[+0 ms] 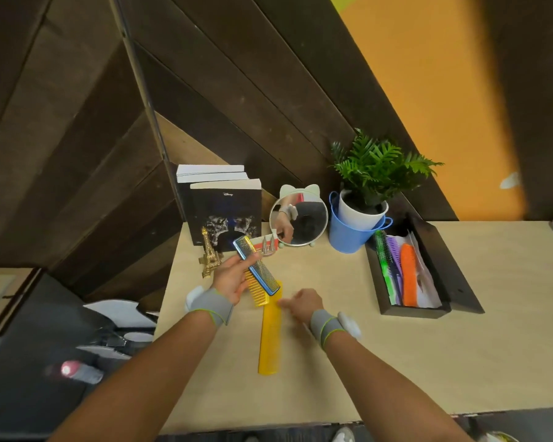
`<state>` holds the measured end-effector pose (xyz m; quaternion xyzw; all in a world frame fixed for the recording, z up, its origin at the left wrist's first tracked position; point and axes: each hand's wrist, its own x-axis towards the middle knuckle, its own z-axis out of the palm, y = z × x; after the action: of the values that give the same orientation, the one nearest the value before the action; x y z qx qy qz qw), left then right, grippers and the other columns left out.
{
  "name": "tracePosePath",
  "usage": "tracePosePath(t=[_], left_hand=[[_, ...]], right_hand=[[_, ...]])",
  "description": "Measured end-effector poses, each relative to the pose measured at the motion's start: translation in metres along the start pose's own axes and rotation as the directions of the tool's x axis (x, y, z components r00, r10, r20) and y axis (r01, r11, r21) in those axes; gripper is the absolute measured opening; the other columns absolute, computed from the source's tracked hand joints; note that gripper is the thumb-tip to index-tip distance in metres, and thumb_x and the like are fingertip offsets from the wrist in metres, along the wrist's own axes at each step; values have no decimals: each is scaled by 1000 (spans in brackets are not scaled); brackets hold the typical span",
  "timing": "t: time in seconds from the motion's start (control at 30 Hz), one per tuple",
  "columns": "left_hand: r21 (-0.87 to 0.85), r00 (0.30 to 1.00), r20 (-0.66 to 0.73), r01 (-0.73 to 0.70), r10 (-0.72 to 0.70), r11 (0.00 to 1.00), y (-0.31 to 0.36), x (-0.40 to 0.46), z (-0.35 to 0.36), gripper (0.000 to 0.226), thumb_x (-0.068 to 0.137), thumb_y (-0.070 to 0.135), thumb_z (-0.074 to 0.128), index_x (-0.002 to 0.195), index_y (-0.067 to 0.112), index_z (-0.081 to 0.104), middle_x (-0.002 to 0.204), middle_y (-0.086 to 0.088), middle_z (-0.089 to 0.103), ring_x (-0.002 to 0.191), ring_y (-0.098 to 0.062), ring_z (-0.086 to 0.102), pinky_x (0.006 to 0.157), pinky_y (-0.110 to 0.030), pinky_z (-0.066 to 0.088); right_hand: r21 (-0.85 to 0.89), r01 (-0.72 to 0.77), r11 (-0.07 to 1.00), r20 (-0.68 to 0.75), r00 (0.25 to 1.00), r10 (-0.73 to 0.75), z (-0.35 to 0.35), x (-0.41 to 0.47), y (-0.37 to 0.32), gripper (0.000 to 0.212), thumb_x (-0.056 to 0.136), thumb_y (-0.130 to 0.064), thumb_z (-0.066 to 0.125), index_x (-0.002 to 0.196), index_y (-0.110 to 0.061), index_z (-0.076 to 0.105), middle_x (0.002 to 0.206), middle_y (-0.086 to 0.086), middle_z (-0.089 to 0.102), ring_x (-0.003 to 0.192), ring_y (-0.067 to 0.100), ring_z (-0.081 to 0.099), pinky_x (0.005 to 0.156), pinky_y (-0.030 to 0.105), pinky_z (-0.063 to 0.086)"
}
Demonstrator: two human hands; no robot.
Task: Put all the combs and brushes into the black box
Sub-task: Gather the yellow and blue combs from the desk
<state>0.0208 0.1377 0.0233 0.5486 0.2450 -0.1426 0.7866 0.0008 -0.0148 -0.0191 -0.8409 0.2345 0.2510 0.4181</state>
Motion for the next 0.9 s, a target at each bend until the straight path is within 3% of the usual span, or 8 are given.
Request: tracePosePath(t=[0.13, 0.27, 0.33, 0.47, 0.6, 0.7, 0.73, 0.9], left_hand=[[-18, 999, -36, -3, 3, 1000, -1, 0, -13, 35, 84, 12, 65, 119, 9, 62, 79, 3, 69, 66, -10, 66, 68, -23, 54], [-33, 998, -62, 12, -14, 999, -3, 0, -24, 34, 85, 13, 64, 118, 11, 61, 88, -2, 67, 80, -17, 63, 90, -36, 50], [-35, 997, -73, 18, -21, 999, -5, 0, -28, 28, 85, 13, 64, 112, 12, 63, 85, -1, 70, 79, -17, 65, 96, -39, 47], [-55, 997, -76, 28, -32, 998, -8, 0, -34, 9, 86, 11, 62, 93, 17, 65, 59, 9, 73, 53, -4, 69, 76, -28, 53], [-48, 996, -81, 24, -28, 999, -7, -1, -36, 21, 86, 11, 62, 106, 15, 63, 56, 11, 72, 54, -5, 69, 73, -28, 56], [-61, 996, -77, 29, -34, 998, -8, -1, -36, 34, 85, 11, 63, 119, 8, 62, 67, 6, 73, 73, -14, 65, 98, -40, 49], [-61, 996, -76, 31, -35, 998, -8, -1, -36, 36, 85, 11, 63, 121, 7, 61, 73, 4, 73, 75, -15, 64, 99, -40, 48], [-47, 996, -84, 39, -43, 998, -11, 2, -35, 34, 85, 11, 63, 119, 9, 62, 75, 2, 71, 71, -13, 66, 87, -34, 51]], right_hand=[[-128, 1, 992, -40, 999, -6, 11, -5, 2, 45, 64, -42, 82, 72, -15, 46, 116, 14, 65, 99, 25, 62, 84, 33, 49], [-190, -4, 982, -72, 997, -10, 20, -9, -1, 69, 63, -46, 81, 113, -7, 55, 122, 12, 61, 112, 28, 59, 84, 33, 48], [-188, -11, 982, -79, 997, -4, 23, -11, -2, 66, 63, -46, 81, 110, -8, 55, 121, 12, 61, 112, 28, 59, 84, 34, 49], [-133, -39, 990, -78, 997, 29, 24, -11, -7, 45, 67, -33, 82, 96, -12, 54, 117, 13, 64, 108, 29, 62, 82, 33, 51], [-80, -55, 995, -92, 995, 47, 22, -10, -10, 43, 73, -29, 77, 104, -4, 60, 117, 14, 65, 107, 30, 63, 82, 33, 51], [-120, -42, 992, -95, 995, 31, 24, -13, -9, 42, 71, -34, 79, 96, -7, 57, 117, 15, 64, 109, 29, 62, 82, 34, 51], [-126, -42, 991, -98, 995, 30, 24, -13, -8, 45, 71, -33, 79, 101, -5, 60, 117, 15, 64, 108, 29, 62, 82, 34, 51], [-82, -53, 995, -98, 994, 45, 22, -11, -7, 41, 77, -26, 74, 107, -2, 62, 116, 16, 67, 105, 29, 65, 82, 33, 53]])
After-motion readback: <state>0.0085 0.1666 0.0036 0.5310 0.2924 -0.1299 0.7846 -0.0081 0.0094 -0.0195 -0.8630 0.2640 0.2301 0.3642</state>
